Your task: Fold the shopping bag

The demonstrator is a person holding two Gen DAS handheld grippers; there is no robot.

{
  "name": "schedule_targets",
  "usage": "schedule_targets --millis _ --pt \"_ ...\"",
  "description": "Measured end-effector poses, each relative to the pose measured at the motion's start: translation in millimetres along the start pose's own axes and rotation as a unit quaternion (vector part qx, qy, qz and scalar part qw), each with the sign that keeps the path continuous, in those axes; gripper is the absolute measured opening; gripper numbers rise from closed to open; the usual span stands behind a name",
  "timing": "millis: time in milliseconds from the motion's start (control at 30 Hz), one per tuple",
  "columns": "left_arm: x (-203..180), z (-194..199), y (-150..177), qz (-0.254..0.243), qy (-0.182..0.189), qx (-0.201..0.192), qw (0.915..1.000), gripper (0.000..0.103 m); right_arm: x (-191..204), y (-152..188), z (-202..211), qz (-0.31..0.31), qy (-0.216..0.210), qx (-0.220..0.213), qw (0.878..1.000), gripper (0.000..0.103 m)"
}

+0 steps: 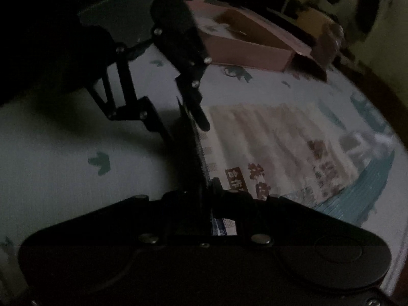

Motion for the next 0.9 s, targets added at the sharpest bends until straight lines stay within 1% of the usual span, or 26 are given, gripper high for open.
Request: schedule_targets --millis 33,67,133,200,267,333,400,433,500,567,633,667,700,767,800,833,867,900 --pt "1 1 1 0.018 0.011 -0.001 0.9998 0.013 -3 3 3 -0.027 -0.015 0.001 1.0 0.007" --pt "2 2 2 0.033 0.02 -0.002 0.9992 0.012 -6 5 6 -0.05 -0.026 0.001 0.998 0.007" --pt "1 4 5 0.046 0.027 -0.006 0.9985 0.012 -11 9 7 -0.088 -0.036 0.0 0.995 0.007" --pt "8 5 9 0.088 0.043 -0.017 0.9951 0.012 -16 12 8 -0.126 -0.045 -0.002 0.991 0.007" --pt "26 3 16 0.179 0.078 -0.035 0.9801 0.012 -22 16 8 -0.172 -0.052 -0.006 0.984 0.007" --pt "35 3 22 0.241 0.089 -0.042 0.9656 0.012 -31 19 6 -0.226 -0.052 -0.015 0.973 0.007" --pt "39 3 25 0.281 0.095 -0.047 0.9537 0.012 -40 24 7 -0.275 -0.054 -0.023 0.96 0.007" --pt "40 3 28 0.308 0.099 -0.051 0.9448 0.012 -44 26 7 -0.297 -0.055 -0.026 0.953 0.007" --pt "44 2 33 0.364 0.106 -0.056 0.9237 0.012 -49 30 8 -0.334 -0.055 -0.032 0.94 0.007" --pt "43 6 35 0.387 0.105 -0.057 0.9141 0.012 -52 35 11 -0.361 -0.05 -0.037 0.93 0.007" --pt "42 8 37 0.418 0.102 -0.056 0.9012 0.012 -53 38 14 -0.377 -0.044 -0.04 0.924 0.007" --pt "42 8 38 0.425 0.1 -0.055 0.898 0.012 -54 39 15 -0.383 -0.042 -0.041 0.922 0.007" --pt "42 8 39 0.434 0.097 -0.055 0.8942 0.012 -55 41 16 -0.396 -0.042 -0.044 0.916 0.007" --pt "46 8 43 0.455 0.092 -0.058 0.8837 0.012 -58 45 18 -0.427 -0.039 -0.053 0.902 0.007" --pt "49 8 44 0.461 0.089 -0.059 0.8808 0.012 -59 46 19 -0.433 -0.034 -0.055 0.899 0.007" --pt "52 8 45 0.466 0.081 -0.06 0.8788 0.012 -58 45 18 -0.43 -0.027 -0.055 0.901 0.007" --pt "54 9 47 0.465 0.073 -0.06 0.8804 0.012 -58 44 18 -0.426 -0.02 -0.055 0.903 0.007" --pt "56 11 49 0.469 0.068 -0.059 0.8787 0.012 -58 43 17 -0.423 -0.012 -0.055 0.904 0.007"
Point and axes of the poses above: each gripper's, at about its wrist camera, not at the fingertips, and z roughly against the way its jaws point, x to its left, y to its underside, the point moved 6 cm from there along -z, roughly the way its jaws point, and after that the axes turned 4 degrees about -z, right-handed, at the moved point
